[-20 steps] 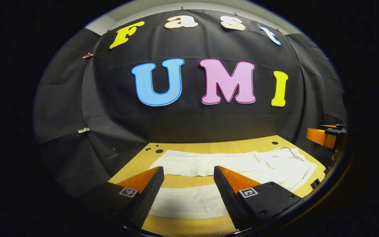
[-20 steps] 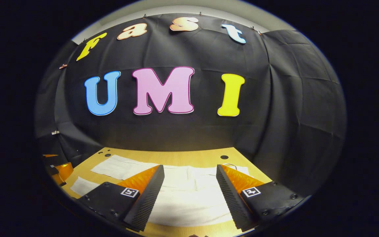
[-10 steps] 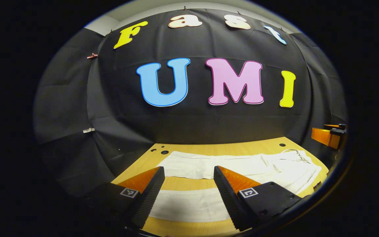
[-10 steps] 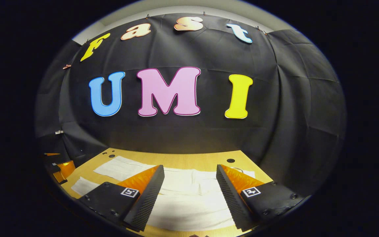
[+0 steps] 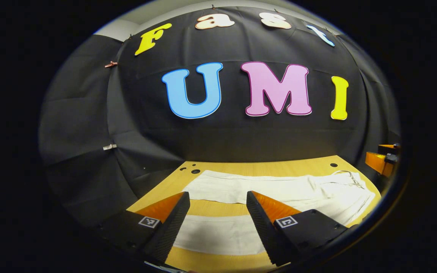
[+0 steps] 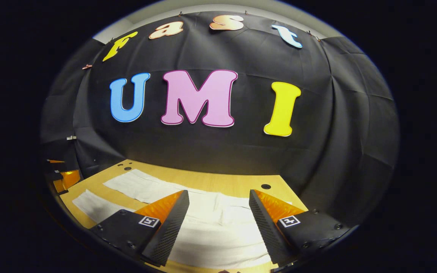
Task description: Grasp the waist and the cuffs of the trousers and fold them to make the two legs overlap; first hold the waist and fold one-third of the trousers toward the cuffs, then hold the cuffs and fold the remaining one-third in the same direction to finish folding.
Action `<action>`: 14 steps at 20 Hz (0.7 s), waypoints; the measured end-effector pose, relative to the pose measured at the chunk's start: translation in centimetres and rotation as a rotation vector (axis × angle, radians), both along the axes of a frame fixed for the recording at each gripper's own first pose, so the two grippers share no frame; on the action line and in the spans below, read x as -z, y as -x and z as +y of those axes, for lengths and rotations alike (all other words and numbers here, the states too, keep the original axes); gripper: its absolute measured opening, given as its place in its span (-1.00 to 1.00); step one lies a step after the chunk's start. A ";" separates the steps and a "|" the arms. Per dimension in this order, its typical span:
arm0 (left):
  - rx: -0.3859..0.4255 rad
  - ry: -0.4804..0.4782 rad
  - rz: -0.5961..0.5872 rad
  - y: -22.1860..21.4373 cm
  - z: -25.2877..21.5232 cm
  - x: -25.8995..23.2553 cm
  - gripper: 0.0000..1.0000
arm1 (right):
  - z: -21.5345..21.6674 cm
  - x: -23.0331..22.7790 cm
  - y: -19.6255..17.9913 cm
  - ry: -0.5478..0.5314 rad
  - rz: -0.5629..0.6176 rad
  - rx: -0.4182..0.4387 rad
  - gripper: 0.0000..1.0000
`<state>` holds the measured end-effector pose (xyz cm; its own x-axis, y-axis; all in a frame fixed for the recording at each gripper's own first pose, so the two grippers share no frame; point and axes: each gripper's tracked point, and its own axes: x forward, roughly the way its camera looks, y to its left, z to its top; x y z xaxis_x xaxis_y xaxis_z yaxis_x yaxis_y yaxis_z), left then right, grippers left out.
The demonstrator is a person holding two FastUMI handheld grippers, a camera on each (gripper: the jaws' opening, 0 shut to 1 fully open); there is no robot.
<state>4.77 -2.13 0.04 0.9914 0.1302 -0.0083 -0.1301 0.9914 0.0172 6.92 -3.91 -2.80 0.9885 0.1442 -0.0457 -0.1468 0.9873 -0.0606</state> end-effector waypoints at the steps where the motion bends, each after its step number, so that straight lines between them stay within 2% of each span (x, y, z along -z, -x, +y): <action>1: -0.009 -0.004 0.013 -0.3 -0.1 0.5 0.89 | -0.5 0.0 -0.3 0.008 0.000 -0.011 0.96; 8: 0.009 -0.013 0.027 -1.3 -0.4 1.0 0.90 | -7.5 2.3 -2.7 0.238 0.004 0.017 0.96; 12: -0.006 0.019 0.079 -2.1 0.1 2.2 0.90 | -10.7 4.2 -3.6 0.281 0.048 0.039 0.95; 14: -0.018 0.017 0.088 -2.4 0.4 2.4 0.90 | -12.1 5.4 -3.9 0.336 0.071 0.038 0.95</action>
<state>7.19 -1.70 -2.32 0.9843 0.1472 -0.0975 -0.1466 0.9891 0.0127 10.81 -16.03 -8.19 0.9855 0.0730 -0.1532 -0.1262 0.9186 -0.3745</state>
